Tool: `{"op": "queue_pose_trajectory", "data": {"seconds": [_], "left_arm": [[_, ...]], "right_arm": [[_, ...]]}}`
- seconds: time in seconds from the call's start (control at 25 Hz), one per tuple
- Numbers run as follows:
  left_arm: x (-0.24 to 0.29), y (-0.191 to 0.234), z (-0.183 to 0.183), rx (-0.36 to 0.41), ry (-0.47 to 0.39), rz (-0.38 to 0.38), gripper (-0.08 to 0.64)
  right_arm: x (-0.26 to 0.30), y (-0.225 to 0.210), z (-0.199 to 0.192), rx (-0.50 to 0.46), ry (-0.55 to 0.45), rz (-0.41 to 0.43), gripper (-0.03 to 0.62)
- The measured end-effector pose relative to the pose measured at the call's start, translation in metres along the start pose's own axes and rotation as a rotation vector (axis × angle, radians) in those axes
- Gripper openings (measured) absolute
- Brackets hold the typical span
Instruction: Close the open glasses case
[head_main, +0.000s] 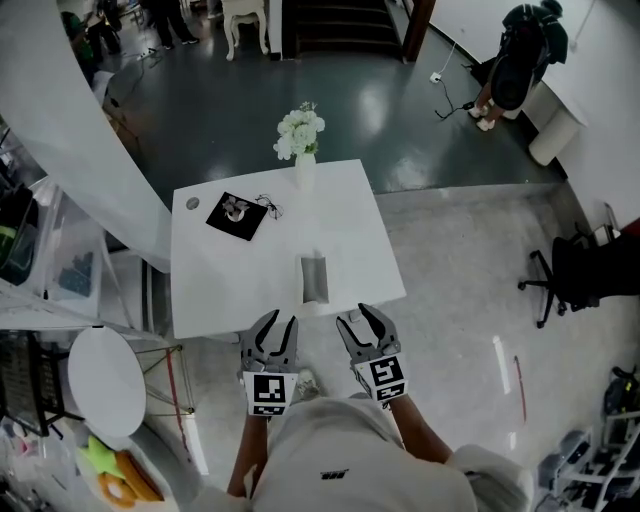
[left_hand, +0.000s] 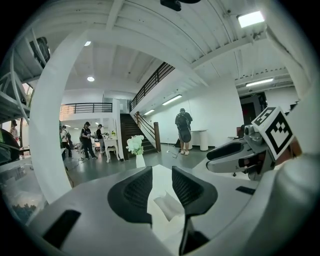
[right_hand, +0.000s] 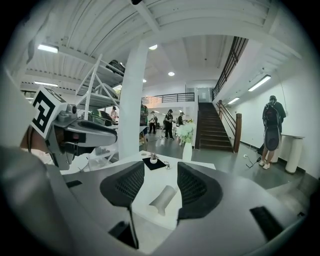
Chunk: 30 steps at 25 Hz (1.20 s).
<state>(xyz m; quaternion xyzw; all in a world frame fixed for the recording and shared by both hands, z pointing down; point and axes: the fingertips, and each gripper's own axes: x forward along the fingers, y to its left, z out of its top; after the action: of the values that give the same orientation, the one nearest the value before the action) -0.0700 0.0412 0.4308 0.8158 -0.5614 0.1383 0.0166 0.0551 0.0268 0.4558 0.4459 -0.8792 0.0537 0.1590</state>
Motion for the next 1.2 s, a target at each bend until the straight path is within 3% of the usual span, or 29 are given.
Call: {"op": "queue_pose_trajectory", "data": {"seconds": [0.24,0.68,1.2], "left_arm": [[0.018,0.022,-0.004,-0.004,-0.011,-0.039,0.137],[0.043,0.044,-0.015,-0.036,-0.002,-0.036,0.137],[0.115,0.051,-0.033,-0.064,0.066,0.008,0.137]], "right_arm": [[0.027,0.001,0.002,0.006,0.02,-0.041,0.209],[0.057,-0.011,-0.002,-0.007,0.054,-0.052,0.202],[0.113,-0.056,-0.019,-0.019,0.102,0.028,0.2]]}}
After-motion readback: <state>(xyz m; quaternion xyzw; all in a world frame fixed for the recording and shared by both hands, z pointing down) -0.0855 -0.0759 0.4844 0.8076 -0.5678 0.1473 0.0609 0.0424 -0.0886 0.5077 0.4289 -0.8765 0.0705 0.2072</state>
